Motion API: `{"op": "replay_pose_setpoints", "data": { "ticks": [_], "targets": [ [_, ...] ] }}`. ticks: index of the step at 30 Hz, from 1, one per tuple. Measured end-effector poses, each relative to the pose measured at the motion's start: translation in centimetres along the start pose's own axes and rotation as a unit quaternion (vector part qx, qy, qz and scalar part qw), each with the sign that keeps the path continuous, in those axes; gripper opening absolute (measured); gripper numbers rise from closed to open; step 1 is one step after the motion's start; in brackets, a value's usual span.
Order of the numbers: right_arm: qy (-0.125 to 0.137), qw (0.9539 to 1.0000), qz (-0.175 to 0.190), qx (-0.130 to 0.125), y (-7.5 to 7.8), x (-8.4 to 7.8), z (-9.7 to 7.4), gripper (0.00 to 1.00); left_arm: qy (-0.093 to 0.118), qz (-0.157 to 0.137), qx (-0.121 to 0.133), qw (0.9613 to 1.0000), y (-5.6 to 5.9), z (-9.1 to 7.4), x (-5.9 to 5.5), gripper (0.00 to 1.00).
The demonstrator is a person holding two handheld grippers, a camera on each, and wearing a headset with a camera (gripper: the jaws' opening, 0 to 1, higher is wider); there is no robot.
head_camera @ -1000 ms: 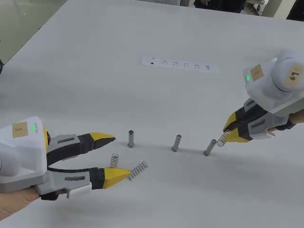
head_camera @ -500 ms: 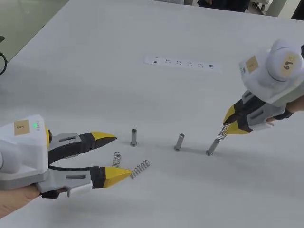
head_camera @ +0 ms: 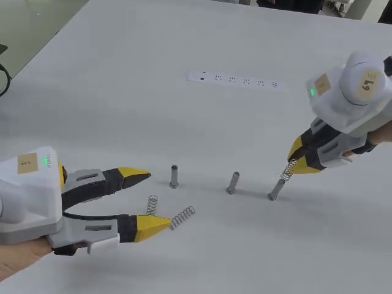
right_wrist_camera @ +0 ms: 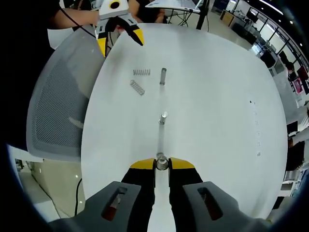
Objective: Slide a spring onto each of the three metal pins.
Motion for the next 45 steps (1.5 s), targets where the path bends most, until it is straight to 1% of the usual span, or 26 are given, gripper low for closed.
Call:
{"op": "replay_pose_setpoints", "data": {
  "ticks": [4,10,13,15,19,23,27,30,35,39,41,44,45],
  "targets": [
    [-0.001,1.0000,0.001,0.003,-0.1,-0.1,0.1,0.07,-0.002,0.000,0.004,1.0000,-0.1,-0.1,-0.1,0.51],
    [-0.001,1.0000,-0.001,0.001,0.0,-0.1,0.2,0.07,-0.005,-0.002,0.013,0.9999,-0.5,-0.8,-0.3,0.58],
    [0.000,1.0000,-0.002,0.003,0.0,0.0,0.2,0.07,-0.013,-0.003,0.019,0.9997,-0.7,-1.0,-0.7,0.60],
    [0.001,1.0000,-0.001,0.002,0.0,0.1,0.2,0.07,-0.014,-0.007,0.021,0.9997,-0.8,-1.2,-0.9,0.63],
    [-0.001,1.0000,-0.003,0.004,0.0,0.0,0.2,0.07,-0.013,-0.008,0.027,0.9995,-0.9,-1.5,-1.0,0.64],
    [-0.004,1.0000,-0.003,0.005,0.0,-0.1,0.4,0.07,-0.011,-0.008,0.031,0.9994,-1.1,-1.7,-0.8,0.64],
    [-0.004,1.0000,-0.006,0.003,0.1,-0.1,0.6,0.07,-0.006,-0.009,0.032,0.9994,-1.2,-1.7,-0.6,0.65],
    [-0.005,1.0000,-0.005,0.004,0.0,-0.1,0.7,0.07,-0.008,-0.005,0.033,0.9994,-1.2,-1.7,-0.6,0.65],
    [-0.007,0.9999,-0.006,0.006,-0.1,-0.2,0.8,0.07,-0.013,0.004,0.030,0.9995,-1.3,-1.2,-0.7,0.64],
    [-0.006,1.0000,-0.007,0.003,0.1,-0.2,0.8,0.07,-0.012,0.007,0.026,0.9996,-1.6,-0.6,-0.5,0.64],
    [-0.007,0.9999,-0.006,0.006,0.0,-0.2,0.8,0.07,-0.011,0.005,0.023,0.9997,-1.6,-0.4,-0.4,0.65],
    [-0.008,0.9999,-0.007,0.008,-0.1,-0.2,0.9,0.07,-0.010,0.008,0.019,0.9997,-1.5,0.0,-0.2,0.64],
    [-0.006,0.9999,-0.009,0.005,0.0,-0.1,1.0,0.07,-0.009,0.006,0.017,0.9998,-1.5,0.0,-0.2,0.64]
  ]
}}
Point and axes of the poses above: the centre of the closed fingertips' face, and the gripper's own axes: z roughly forward along the fingers, y roughly to its right, x roughly out of its top, the point moved 4 cm from there along -z, roughly backward along the fingers, and after that the axes turned 4 degrees about -x, right-handed, at the moved point
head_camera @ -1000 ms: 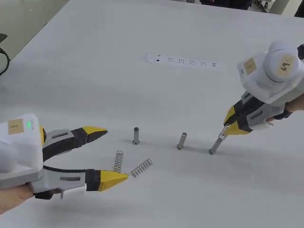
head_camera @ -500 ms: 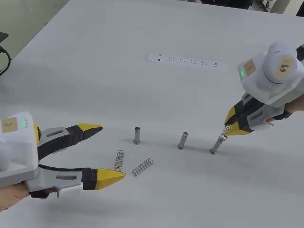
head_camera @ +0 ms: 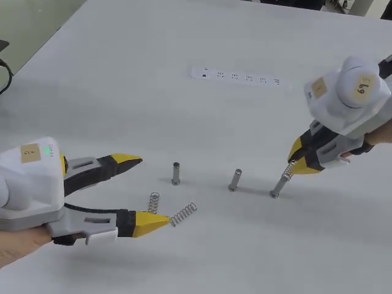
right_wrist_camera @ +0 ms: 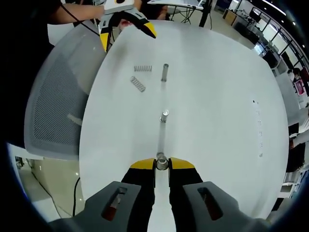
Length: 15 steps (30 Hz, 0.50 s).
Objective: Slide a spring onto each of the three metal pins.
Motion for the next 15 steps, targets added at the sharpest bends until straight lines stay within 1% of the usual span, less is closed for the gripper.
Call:
{"op": "replay_pose_setpoints", "data": {
  "ticks": [6,15],
  "targets": [
    [0.000,1.0000,0.002,0.002,-0.03,-0.11,0.22,0.07,0.004,-0.003,-0.001,1.0000,0.02,-0.02,0.08,0.63],
    [-0.002,1.0000,0.003,0.003,-0.17,-0.34,0.89,0.07,0.000,-0.006,0.002,1.0000,0.11,-0.38,-0.23,0.62]
  ]
}}
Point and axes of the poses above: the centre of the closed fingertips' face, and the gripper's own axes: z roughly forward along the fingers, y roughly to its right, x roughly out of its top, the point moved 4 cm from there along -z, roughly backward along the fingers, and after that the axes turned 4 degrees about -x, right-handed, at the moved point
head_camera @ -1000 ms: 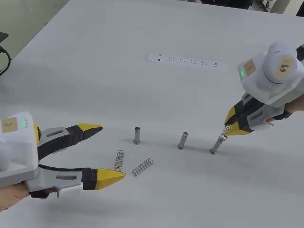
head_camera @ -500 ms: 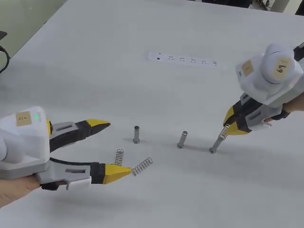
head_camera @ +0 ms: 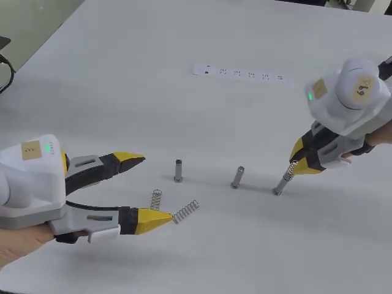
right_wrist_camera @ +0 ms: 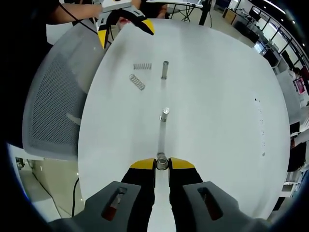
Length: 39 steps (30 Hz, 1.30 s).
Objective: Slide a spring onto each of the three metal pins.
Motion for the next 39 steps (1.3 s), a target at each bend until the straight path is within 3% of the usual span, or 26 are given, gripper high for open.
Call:
{"op": "replay_pose_setpoints", "data": {
  "ticks": [39],
  "targets": [
    [-0.012,0.9999,0.008,0.008,-0.7,-1.7,3.3,0.08,0.000,-0.005,0.006,1.0000,-0.2,-0.3,0.0,0.60]
  ]
}}
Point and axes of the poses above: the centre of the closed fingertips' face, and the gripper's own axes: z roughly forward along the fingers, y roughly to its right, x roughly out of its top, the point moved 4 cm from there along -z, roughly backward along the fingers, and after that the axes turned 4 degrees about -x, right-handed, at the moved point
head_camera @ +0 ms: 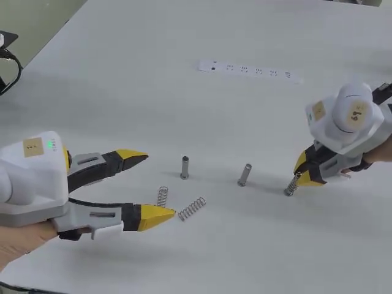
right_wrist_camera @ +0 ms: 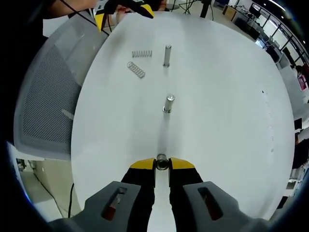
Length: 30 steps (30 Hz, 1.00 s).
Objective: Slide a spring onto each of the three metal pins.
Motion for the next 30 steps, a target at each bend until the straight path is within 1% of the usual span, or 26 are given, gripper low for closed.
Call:
{"op": "replay_pose_setpoints", "data": {
  "ticks": [6,16,23,28,30],
  "targets": [
    [-0.002,1.0000,-0.004,-0.001,-0.1,-0.1,0.5,0.08,0.000,0.000,0.001,1.0000,0.0,0.0,0.0,0.60],
    [-0.002,1.0000,0.001,0.000,-0.2,-0.3,1.1,0.08,-0.002,-0.002,-0.002,1.0000,0.0,-0.1,-0.2,0.59],
    [0.004,1.0000,0.007,-0.003,0.0,-0.3,1.1,0.08,-0.003,-0.003,-0.004,1.0000,0.1,0.0,-0.2,0.59],
    [0.001,1.0000,0.002,-0.006,0.1,-0.4,1.0,0.08,-0.004,-0.005,-0.007,1.0000,0.1,0.1,-0.3,0.59],
    [0.001,1.0000,0.009,-0.004,0.1,-0.4,1.1,0.08,-0.004,-0.003,-0.006,1.0000,0.1,0.0,-0.3,0.59]
  ]
}}
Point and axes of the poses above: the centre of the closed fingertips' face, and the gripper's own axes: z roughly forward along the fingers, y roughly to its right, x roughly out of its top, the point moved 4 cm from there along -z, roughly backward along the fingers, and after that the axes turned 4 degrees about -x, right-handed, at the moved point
